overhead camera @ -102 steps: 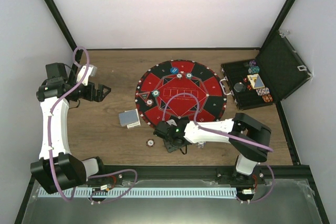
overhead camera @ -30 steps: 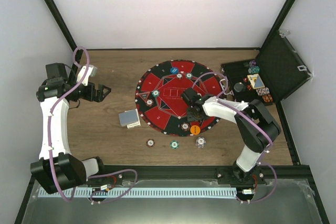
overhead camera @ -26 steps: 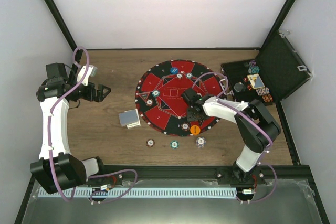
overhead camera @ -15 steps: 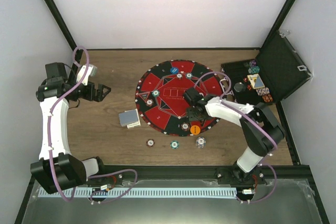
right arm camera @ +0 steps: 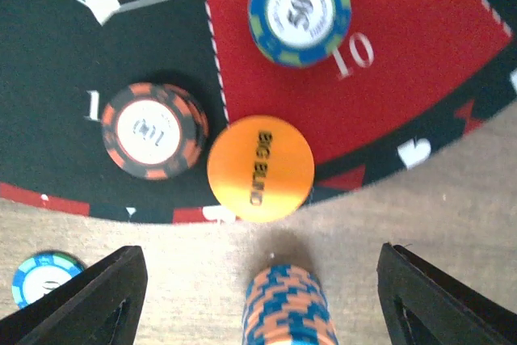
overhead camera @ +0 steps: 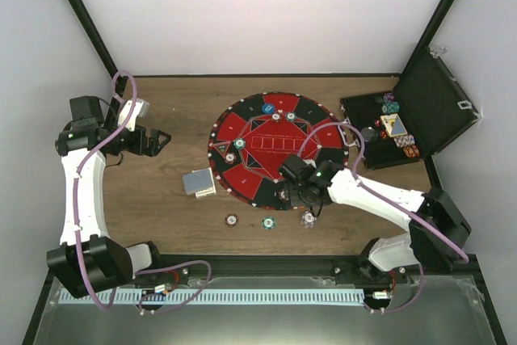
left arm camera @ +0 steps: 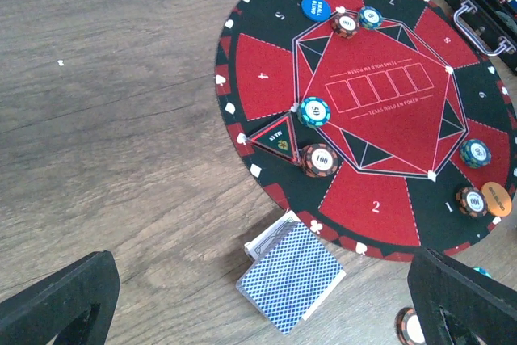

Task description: Distribute texas hold em gaming equipment

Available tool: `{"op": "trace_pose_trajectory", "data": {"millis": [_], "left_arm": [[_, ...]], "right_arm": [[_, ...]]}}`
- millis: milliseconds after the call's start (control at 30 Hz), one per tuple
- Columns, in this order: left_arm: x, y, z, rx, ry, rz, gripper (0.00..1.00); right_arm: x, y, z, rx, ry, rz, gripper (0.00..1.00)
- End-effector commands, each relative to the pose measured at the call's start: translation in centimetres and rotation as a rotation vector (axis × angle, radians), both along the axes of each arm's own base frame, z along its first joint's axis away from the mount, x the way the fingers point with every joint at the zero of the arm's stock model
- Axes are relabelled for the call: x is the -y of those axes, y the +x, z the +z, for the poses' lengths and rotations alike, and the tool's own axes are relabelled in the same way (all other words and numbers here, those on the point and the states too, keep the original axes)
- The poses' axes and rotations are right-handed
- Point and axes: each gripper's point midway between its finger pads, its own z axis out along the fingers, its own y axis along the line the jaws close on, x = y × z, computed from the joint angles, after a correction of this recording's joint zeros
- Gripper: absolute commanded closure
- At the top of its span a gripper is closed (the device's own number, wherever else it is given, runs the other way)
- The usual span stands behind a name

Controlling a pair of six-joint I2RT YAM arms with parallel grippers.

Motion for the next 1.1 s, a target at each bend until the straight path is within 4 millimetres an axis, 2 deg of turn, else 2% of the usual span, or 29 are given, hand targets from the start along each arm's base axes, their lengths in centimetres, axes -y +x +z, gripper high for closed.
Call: {"op": "trace_pose_trajectory", "data": {"millis": [0,200,433,700,1067], "left_arm": [[0.1,0.3,0.9,0.027,-0.017,-0.01,0.0],[0.2,0.4,0.7,0.025,-0.017,-0.016,0.0],[0.1,0.6,0.4,0.021,-0.017,-0.014,0.0],[0.1,0.5,0.2,0.017,-0.018,-0.013,0.0],[0.0,0.5,0.1,0.017,-0.015,-0.011,0.0]], "right_arm": [[1.5,-2.9,-0.4,-0.055,0.003,-0.11,0.2],[1.6,-4.5,-1.0,-0.078,0.049,-0.129,0.2],[1.3,-5.1,-1.4,-0.088,0.042,-0.11,0.21],[1.8,-5.6,-2.3,-0.106,0.03,-0.113,0.28],[1.6,-5.7,-2.7,-0.11,0.033,-0.103,0.4]]}}
